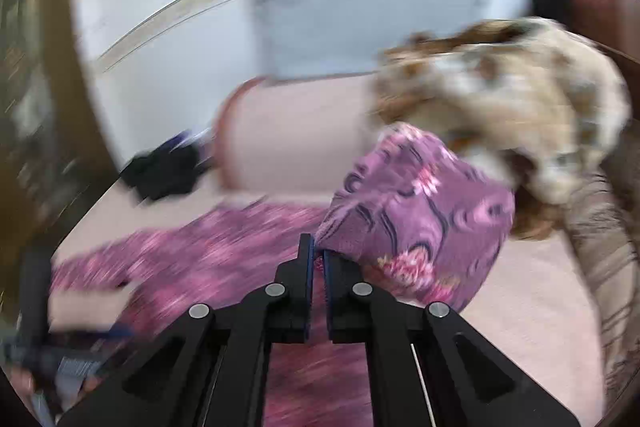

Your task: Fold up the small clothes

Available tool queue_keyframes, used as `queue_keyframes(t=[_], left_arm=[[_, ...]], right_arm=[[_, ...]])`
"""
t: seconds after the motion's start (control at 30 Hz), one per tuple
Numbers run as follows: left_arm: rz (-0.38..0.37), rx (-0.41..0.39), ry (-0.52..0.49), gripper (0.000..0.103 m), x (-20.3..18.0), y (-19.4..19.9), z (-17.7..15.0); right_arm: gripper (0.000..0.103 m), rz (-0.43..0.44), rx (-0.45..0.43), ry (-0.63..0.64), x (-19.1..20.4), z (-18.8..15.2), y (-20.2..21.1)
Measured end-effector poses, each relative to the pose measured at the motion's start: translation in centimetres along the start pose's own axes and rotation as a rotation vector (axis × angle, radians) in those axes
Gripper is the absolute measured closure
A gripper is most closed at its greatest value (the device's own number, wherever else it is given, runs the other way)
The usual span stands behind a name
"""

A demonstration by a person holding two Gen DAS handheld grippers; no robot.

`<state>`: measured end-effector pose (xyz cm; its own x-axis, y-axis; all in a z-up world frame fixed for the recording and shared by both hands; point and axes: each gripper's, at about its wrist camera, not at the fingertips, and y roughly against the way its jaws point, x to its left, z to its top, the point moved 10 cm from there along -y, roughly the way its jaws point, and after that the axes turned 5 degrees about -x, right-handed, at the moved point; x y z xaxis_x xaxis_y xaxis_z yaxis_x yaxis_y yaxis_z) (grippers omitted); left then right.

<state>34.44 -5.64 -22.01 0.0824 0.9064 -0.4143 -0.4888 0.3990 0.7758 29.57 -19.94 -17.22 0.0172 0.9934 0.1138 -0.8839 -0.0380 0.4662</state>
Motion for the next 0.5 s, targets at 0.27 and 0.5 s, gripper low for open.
queue_keyframes(t=[0.27,0.5], left_arm=[[-0.049,0.027,0.150,0.006,4.5,-2.4,0.8],[-0.195,0.074,0.215,0.006,3.0,-3.7,0.4]], right_arm=[[0.094,0.211,0.511,0.067,8.7,-16.2,-6.3],[0.019,0.185,0.328,-0.129,3.5,-11.6,1.3]])
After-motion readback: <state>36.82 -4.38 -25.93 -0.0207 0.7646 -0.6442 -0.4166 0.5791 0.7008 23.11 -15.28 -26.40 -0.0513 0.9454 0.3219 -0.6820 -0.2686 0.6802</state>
